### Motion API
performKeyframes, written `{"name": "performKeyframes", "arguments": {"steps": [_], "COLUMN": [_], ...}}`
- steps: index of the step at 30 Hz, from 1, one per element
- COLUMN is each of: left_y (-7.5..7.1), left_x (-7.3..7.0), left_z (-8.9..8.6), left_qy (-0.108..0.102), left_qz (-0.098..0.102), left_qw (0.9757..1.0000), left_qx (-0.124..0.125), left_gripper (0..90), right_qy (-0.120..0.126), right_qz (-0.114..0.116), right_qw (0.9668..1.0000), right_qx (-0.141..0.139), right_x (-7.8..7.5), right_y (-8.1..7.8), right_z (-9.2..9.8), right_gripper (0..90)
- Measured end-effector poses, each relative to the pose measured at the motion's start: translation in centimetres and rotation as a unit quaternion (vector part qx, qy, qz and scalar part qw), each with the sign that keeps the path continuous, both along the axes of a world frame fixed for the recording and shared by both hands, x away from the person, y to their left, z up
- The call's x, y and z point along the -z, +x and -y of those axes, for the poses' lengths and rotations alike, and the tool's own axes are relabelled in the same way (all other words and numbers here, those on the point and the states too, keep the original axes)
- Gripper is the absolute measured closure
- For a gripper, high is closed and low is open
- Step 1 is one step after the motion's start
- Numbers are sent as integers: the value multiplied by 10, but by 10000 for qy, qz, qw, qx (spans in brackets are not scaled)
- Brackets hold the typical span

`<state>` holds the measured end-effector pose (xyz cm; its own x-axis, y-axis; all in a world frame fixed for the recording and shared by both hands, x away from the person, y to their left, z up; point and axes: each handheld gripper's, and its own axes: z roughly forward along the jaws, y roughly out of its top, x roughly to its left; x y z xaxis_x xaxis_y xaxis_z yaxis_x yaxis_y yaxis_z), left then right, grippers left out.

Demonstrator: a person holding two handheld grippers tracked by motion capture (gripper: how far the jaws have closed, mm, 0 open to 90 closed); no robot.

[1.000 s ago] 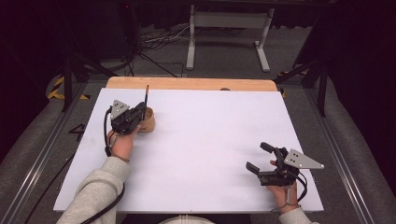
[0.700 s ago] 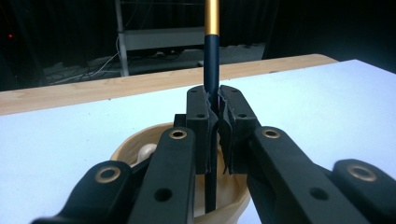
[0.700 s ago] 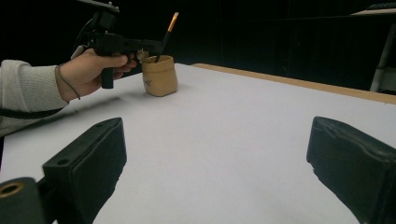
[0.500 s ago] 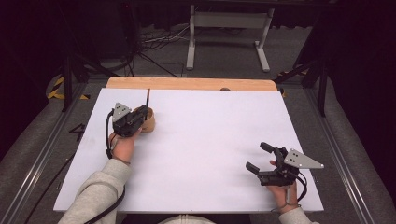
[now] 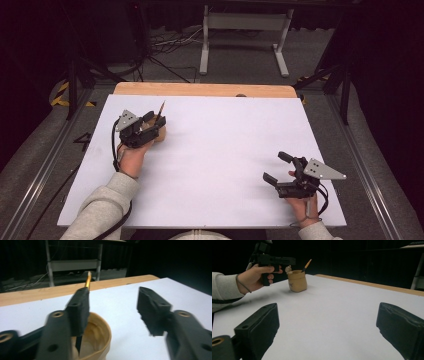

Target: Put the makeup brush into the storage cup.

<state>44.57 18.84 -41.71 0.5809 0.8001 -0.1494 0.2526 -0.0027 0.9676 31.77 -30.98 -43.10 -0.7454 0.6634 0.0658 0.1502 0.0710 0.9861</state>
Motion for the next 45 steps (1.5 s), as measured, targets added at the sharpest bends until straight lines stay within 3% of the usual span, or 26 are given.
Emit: {"name": "performKeyframes", "arguments": {"steps": [6,12,18,22,28,37,45], "left_y": [-5,-13,-25,-33,-45,-60,-73], "left_x": [-14,-22,-24,-25,-25,-21,-12], "left_z": [-6,-14,-24,-32,-40,-52,-54], "left_qy": [-141,-210,-109,-151,-121,-173,-112], "left_qz": [17,21,43,85,102,132,100], "left_qw": [9995,9983,9972,9962,9935,9928,9895], "left_qx": [287,535,740,859,1130,1180,1435], "left_gripper": [231,145,107,76,48,42,34], "right_qy": [-28,-88,-87,-109,-134,-188,-192], "right_qz": [19,11,-24,-43,-26,31,35], "right_qw": [10000,10000,10000,9999,9999,9997,9996], "right_qx": [-11,-14,-35,-54,-95,-165,-224], "right_x": [-4,-12,-17,-20,-22,-23,-21], "right_y": [4,10,17,21,23,23,22], "right_z": [1,2,3,4,4,5,4], "right_gripper": [48,42,35,31,28,24,20]}}
